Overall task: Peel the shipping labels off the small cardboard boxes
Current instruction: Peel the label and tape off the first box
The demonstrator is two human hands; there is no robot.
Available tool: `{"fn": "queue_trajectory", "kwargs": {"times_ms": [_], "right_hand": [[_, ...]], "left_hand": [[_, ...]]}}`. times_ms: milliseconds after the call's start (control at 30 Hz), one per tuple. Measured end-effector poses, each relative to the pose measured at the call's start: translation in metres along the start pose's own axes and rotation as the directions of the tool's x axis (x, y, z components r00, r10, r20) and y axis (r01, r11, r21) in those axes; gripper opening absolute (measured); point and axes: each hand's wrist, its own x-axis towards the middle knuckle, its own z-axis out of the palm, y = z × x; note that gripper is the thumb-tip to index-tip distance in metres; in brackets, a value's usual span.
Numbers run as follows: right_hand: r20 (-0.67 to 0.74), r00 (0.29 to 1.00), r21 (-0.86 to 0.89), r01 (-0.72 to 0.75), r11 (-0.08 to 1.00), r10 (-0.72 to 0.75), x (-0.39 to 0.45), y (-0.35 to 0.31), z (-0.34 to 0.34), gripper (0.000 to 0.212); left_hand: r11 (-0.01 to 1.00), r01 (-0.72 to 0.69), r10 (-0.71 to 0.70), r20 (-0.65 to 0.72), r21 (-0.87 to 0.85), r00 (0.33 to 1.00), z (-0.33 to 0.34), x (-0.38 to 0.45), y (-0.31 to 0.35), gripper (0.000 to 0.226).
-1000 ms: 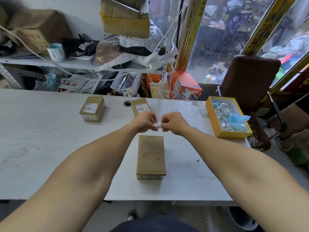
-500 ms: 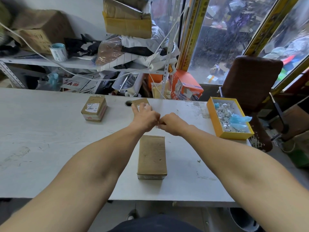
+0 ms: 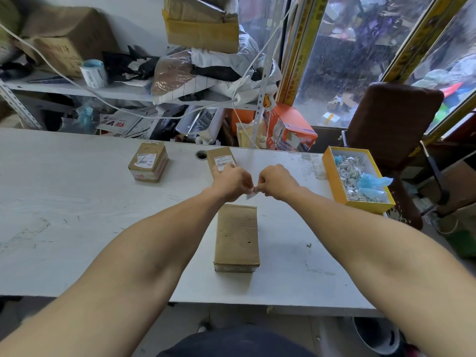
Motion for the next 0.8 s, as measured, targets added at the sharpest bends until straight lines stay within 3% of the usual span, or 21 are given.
{"fn": "queue_trajectory", "kwargs": {"times_ms": [267,500,600,733,800], "right_hand": [[0.041,0.991,0.056,0.122,0.991,-0.125,-0.001,-0.007,0.004,0.014],[0.056,0.988,-0.012,0.145,0.989,-0.144,-0.001,-0.014,0.009,0.021],[0.034,0.987,-0.032,0.159,0.987,-0.158,0.000,-0.018,0.009,0.021],[0.028,0.987,-0.080,0.158,0.984,-0.156,0.001,-0.019,0.010,0.021],[0.003,0.992,-0.089,0.127,0.988,-0.128,0.002,-0.015,0.012,0.028]], "left_hand": [[0.994,0.081,-0.080,-0.022,0.077,0.997,0.002,0.006,-0.005,0.019],[0.983,0.141,-0.144,-0.012,-0.121,0.990,-0.001,0.004,-0.012,0.020],[0.975,0.131,-0.129,0.020,-0.179,0.991,-0.001,0.001,-0.022,0.010],[0.958,0.122,-0.118,0.031,-0.261,0.993,-0.004,-0.004,-0.030,0.029],[0.961,0.095,-0.074,0.087,-0.259,0.993,-0.006,-0.005,-0.029,0.020]]}}
